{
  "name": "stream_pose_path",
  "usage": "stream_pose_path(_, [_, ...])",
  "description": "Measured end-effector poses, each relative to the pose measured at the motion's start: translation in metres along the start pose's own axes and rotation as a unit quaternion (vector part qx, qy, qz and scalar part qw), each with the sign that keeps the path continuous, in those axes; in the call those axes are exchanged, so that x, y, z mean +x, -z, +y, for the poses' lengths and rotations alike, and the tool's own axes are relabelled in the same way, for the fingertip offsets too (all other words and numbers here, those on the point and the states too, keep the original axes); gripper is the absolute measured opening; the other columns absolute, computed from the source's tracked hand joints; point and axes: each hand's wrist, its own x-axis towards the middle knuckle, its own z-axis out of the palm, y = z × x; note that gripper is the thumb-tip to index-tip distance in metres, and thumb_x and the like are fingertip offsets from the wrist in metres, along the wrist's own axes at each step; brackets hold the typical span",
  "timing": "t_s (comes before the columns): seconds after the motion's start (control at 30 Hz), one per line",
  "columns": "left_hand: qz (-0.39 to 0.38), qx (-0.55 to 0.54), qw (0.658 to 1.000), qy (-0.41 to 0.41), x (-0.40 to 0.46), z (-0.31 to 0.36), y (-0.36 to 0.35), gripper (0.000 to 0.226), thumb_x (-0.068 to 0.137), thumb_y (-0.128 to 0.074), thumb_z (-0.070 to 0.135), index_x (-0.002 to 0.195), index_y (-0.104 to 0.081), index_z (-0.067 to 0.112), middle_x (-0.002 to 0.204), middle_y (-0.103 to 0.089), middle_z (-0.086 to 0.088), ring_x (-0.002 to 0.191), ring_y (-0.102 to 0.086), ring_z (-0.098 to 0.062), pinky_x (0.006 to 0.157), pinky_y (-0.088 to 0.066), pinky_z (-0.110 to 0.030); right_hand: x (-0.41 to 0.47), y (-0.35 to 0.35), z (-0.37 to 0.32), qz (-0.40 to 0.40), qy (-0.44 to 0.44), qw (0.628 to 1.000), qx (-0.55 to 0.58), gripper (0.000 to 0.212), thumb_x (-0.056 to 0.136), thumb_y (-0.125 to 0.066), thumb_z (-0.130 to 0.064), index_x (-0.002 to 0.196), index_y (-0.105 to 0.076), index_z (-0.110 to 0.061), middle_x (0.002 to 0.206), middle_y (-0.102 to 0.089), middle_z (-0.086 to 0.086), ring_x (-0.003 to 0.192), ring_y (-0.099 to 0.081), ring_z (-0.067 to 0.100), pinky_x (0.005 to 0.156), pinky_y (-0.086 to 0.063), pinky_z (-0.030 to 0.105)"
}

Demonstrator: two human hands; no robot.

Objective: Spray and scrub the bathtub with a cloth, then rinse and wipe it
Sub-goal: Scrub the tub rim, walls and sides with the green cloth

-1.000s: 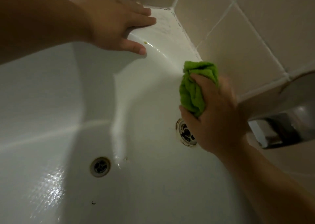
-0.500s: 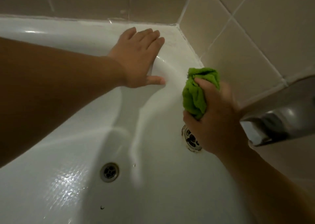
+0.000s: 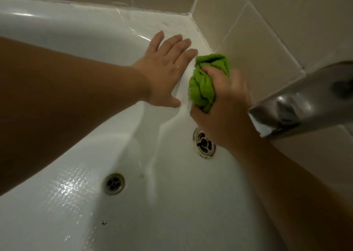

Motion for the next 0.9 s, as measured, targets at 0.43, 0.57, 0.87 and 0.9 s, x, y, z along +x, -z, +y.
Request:
stream_pose_path(0.43, [0.025,-0.069,0.996,-0.049,0.0,0.026,0.006,0.133,0.066,-0.034,0.104,0.163,-0.006,0.018,0.171,-0.01,-0.013,0.158,-0.005,-0.034,0.125,0.002,-0.06,-0.037,0.039,-0.006,-0.251,-0.102,0.963,0.006,0.027,0.103,-0.053,-0.038,0.095,-0.057,-0.012,0.104,-0.07,0.018,0.101,-0.066,0.04,0.091,-0.053,0.053])
stream_pose_path(0.57, [0.027,-0.06,0.996,-0.051,-0.003,0.027,0.006,0.131,0.067,-0.021,0.105,0.163,-0.007,0.017,0.17,-0.012,-0.015,0.158,-0.006,-0.036,0.125,0.001,-0.061,-0.073,0.045,0.006,-0.111,-0.063,0.991,0.041,0.047,0.09,-0.063,-0.044,0.123,-0.061,-0.011,0.118,-0.062,0.015,0.107,-0.06,0.036,0.093,-0.051,0.048])
stream_pose_path(0.87, [0.019,-0.092,0.991,-0.094,-0.01,0.068,0.018,0.109,0.079,-0.028,0.094,0.164,-0.013,0.027,0.17,-0.015,-0.014,0.158,-0.004,-0.035,0.125,0.005,-0.061,-0.08,0.048,0.009,-0.091,-0.046,0.995,0.002,0.07,0.081,-0.059,-0.047,0.145,-0.05,-0.019,0.134,-0.052,0.012,0.119,-0.05,0.034,0.103,-0.044,0.049])
stream_pose_path(0.9, [0.015,-0.093,0.99,-0.101,-0.012,0.07,0.02,0.105,0.082,-0.029,0.091,0.163,-0.013,0.026,0.169,-0.017,-0.015,0.158,-0.005,-0.035,0.125,0.005,-0.062,-0.08,0.048,0.01,-0.09,-0.045,0.995,0.003,0.07,0.082,-0.06,-0.047,0.145,-0.049,-0.019,0.134,-0.052,0.012,0.119,-0.051,0.034,0.103,-0.044,0.049])
